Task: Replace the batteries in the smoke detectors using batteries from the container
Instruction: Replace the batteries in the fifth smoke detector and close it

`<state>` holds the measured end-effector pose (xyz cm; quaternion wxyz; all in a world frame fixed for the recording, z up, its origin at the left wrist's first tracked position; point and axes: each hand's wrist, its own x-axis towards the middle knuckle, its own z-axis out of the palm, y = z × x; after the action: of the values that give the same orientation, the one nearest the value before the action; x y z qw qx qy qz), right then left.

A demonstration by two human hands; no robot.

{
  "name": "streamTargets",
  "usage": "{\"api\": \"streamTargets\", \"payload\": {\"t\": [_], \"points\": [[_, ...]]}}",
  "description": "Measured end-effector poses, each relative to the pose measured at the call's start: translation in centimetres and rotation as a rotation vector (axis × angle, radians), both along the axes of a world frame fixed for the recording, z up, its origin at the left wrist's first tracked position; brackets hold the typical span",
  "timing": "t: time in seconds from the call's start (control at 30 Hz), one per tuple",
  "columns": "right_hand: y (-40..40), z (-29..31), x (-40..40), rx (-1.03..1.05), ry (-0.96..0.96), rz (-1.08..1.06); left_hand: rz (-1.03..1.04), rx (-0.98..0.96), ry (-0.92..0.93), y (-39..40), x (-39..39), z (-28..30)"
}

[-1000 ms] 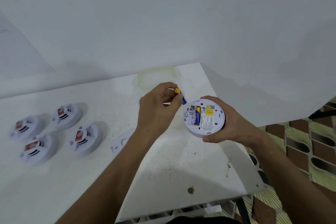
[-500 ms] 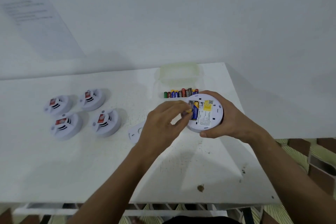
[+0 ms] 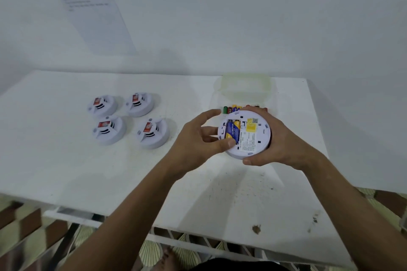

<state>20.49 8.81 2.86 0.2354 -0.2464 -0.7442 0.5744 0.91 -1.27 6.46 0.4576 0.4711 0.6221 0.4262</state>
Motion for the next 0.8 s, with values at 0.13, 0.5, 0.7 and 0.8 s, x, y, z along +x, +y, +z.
{"api": "streamTargets", "payload": {"t": [0.13,0.5,0.7,0.8], "points": [[0.3,-0.3,-0.8,-0.019,0.005,0.000,0.045,-0.017,-0.010,0.0,-0.5,0.2],[0.9,-0.8,-1.1,0.002,0.010,-0.059,0.058,0.248,0.607,0.1,0.2,-0.7],[1.0,-0.7,-0.6,0.015,0.020,-0.086,0.104,0.490,0.721,0.1,0.5,-1.5],[0.8,-0.6,-0.4,0.028,0.011,-0.083,0.108,0.554,0.743,0.0,0.7,-1.7]]}}
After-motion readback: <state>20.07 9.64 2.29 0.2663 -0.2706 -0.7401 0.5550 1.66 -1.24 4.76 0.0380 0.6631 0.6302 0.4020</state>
